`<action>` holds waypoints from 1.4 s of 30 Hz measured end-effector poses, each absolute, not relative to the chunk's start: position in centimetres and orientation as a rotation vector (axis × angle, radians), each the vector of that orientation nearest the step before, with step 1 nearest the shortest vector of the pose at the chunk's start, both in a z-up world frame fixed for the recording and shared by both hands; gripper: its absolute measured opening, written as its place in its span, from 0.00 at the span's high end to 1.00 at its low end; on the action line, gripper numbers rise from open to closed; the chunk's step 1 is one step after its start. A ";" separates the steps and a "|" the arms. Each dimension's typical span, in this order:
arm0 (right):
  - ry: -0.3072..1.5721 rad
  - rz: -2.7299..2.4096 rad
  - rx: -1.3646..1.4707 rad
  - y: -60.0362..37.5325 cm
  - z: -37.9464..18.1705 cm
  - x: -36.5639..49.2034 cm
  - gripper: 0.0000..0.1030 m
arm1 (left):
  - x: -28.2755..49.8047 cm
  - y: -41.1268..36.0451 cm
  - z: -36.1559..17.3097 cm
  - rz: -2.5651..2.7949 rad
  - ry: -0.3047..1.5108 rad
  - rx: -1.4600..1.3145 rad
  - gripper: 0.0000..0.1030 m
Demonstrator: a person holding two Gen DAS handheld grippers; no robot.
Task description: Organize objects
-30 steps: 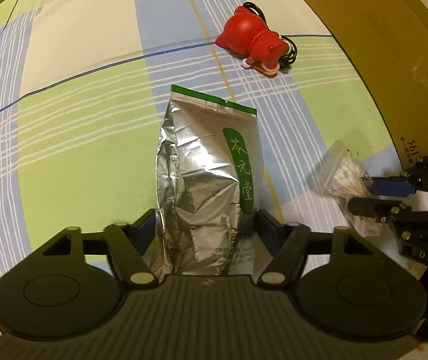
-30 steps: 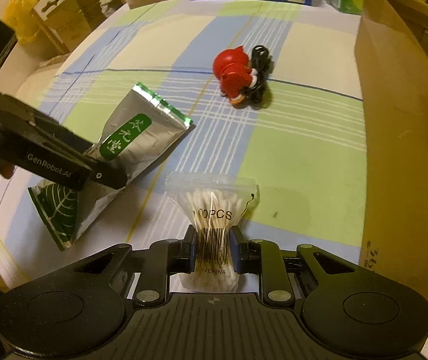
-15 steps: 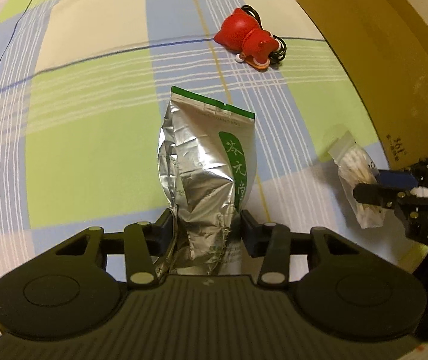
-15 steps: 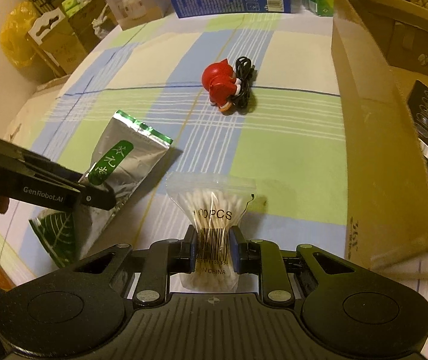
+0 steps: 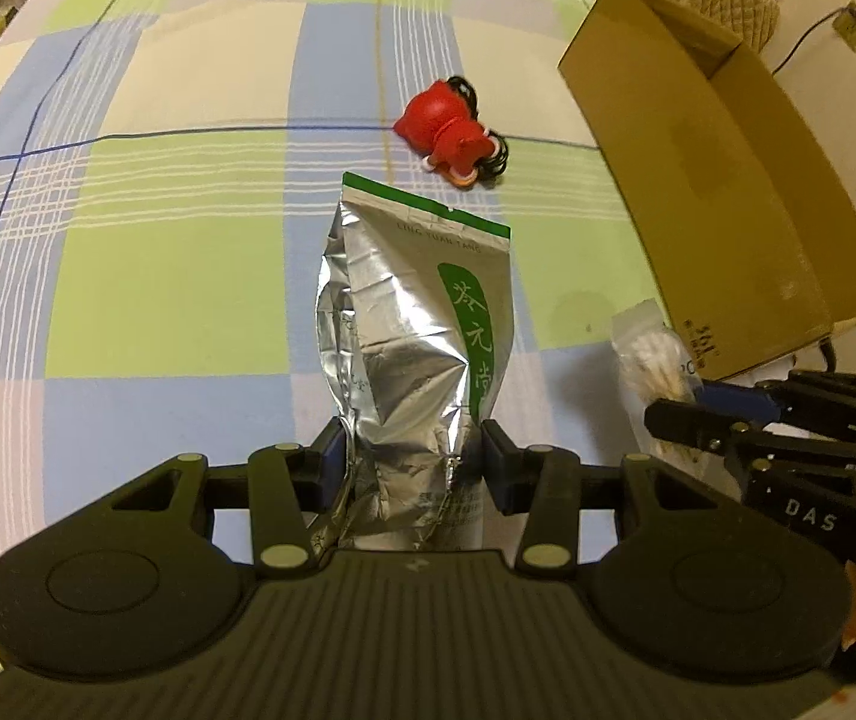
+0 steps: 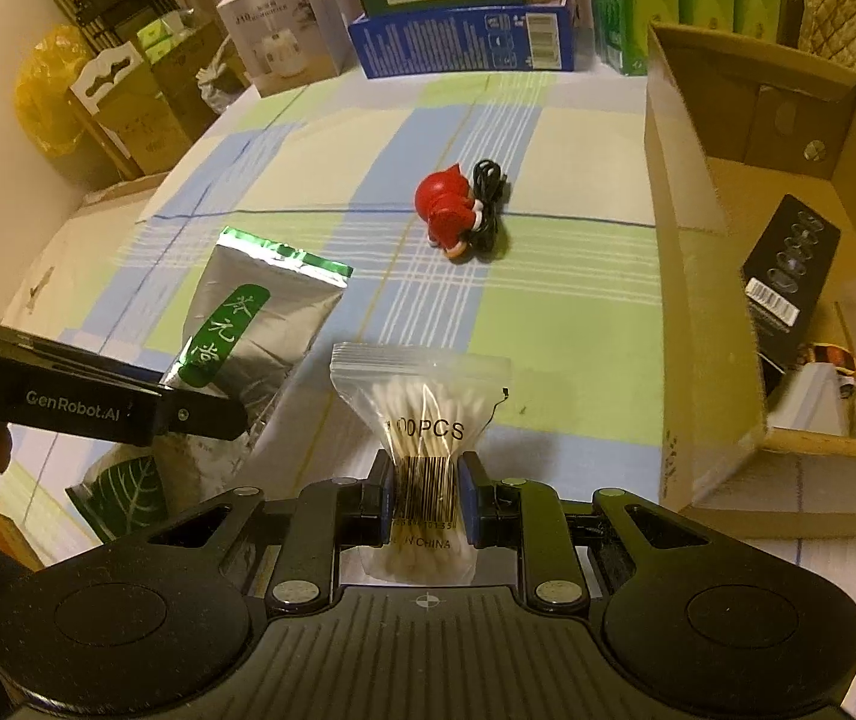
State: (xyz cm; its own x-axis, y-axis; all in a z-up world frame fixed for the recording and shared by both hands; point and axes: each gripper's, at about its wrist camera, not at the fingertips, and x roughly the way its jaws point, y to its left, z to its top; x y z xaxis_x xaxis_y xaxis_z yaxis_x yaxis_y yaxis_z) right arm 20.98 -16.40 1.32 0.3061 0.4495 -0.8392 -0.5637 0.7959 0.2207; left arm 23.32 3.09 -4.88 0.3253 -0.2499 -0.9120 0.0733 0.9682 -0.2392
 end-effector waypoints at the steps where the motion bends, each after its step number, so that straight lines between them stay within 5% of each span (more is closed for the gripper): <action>1: 1.062 0.672 -0.122 -16.5 1.5 20.9 0.82 | 23.1 3.0 -4.6 -0.210 1.216 -0.171 0.61; 42: 0.948 0.655 -0.075 -20.2 6.4 18.9 0.82 | 17.7 -0.9 1.9 -0.233 1.056 -0.221 0.61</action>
State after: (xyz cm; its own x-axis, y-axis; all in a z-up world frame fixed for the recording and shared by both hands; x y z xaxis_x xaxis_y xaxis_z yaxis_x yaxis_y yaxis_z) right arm 18.91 -20.22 6.44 0.4068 0.4874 -0.7726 -0.5506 0.8057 0.2183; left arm 17.74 -0.85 1.85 0.4722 -0.2942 -0.8309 0.0834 0.9533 -0.2901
